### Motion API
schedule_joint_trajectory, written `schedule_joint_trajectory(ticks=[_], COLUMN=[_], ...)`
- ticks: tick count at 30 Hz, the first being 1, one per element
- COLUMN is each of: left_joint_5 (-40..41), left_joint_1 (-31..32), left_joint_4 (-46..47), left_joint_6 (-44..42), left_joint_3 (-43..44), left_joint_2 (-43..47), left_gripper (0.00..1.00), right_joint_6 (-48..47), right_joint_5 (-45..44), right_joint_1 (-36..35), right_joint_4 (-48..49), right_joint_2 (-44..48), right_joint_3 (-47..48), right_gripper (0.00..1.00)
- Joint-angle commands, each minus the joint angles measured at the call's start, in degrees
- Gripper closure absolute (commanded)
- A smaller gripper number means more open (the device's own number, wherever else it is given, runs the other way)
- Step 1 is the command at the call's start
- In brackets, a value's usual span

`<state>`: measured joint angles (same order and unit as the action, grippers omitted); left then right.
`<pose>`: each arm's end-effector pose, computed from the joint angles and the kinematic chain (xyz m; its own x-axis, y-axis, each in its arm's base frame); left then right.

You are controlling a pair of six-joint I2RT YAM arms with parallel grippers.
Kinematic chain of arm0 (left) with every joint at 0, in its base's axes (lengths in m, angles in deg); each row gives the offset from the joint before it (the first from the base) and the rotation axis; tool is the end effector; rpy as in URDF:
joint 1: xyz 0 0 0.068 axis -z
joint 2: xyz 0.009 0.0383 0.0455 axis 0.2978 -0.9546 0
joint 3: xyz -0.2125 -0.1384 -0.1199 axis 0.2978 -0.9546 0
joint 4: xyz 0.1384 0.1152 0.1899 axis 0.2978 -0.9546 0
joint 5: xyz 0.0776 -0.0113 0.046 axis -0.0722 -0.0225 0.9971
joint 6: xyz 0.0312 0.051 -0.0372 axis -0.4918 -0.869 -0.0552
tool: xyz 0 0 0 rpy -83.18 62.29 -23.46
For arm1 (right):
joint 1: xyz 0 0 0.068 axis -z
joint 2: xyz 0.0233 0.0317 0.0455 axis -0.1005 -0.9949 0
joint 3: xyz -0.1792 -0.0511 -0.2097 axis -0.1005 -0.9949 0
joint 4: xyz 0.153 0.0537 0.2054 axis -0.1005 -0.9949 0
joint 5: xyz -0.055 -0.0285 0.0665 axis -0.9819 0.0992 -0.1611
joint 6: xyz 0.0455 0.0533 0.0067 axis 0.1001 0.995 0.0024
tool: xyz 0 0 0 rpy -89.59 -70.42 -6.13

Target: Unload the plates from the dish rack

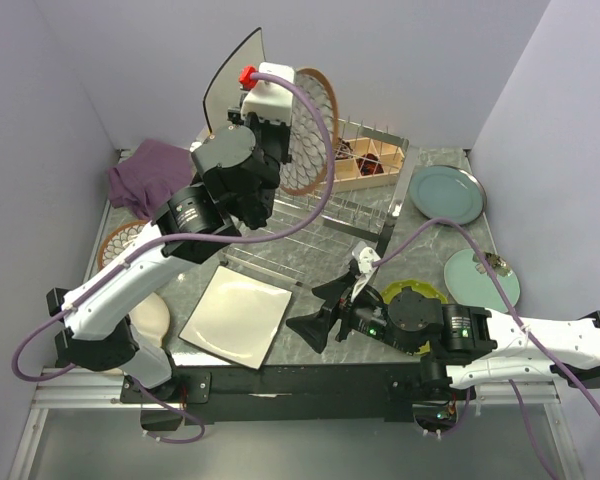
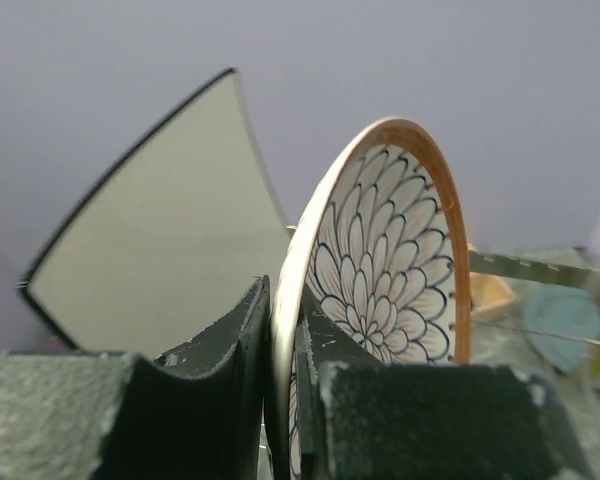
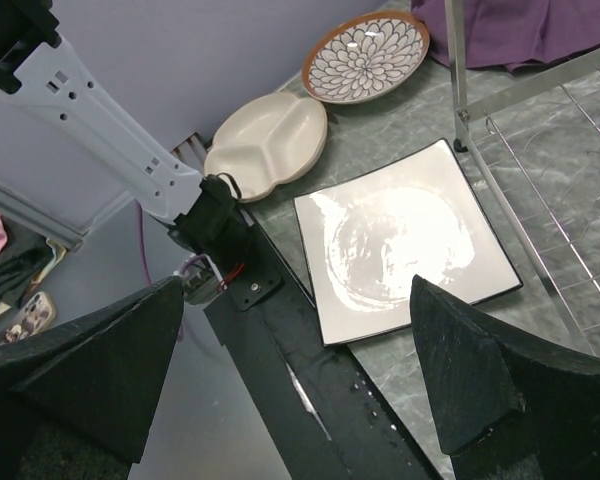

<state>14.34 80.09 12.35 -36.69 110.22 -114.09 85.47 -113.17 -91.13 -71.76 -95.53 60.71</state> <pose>0.1765 -0.2369 0.5868 0.1208 0.0122 -0.9926 0.0790 0.9966 0.0218 0.0383 0.1891 0.3747 -0.3733 0.0762 -0.9246 -0.8010 0.4764 0.3626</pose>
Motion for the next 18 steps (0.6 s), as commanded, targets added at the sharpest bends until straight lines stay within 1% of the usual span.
schedule_joint_trajectory(ticks=[1, 10, 14, 16, 18], left_joint_5=[-6.27, -6.28, -7.5, -7.68, -7.86], left_joint_1=[0.26, 0.17, 0.17, 0.17, 0.17], left_joint_4=[8.05, 7.61, 4.89, 2.52, 1.63], left_joint_6=[6.31, 9.47, 11.77, 15.01, 16.25], left_joint_3=[1.7, 0.03, 1.78, 3.36, 3.8], left_joint_2=[3.63, 5.12, 6.09, 6.71, 8.11], left_gripper=[0.99, 0.99, 0.99, 0.99, 0.99], right_joint_6=[-1.02, -0.85, -0.85, -0.76, -0.85], right_joint_5=[-0.33, -0.33, -0.33, -0.16, 0.11], right_joint_1=[-0.42, -0.33, -0.42, -0.33, -0.42], right_joint_4=[2.29, 2.38, 2.47, 2.64, 2.56], right_joint_2=[1.22, 2.45, 2.72, 2.72, 2.63], right_joint_3=[0.98, 0.19, 0.11, 0.19, 0.37], right_gripper=[0.0, 0.0, 0.0, 0.0, 0.0])
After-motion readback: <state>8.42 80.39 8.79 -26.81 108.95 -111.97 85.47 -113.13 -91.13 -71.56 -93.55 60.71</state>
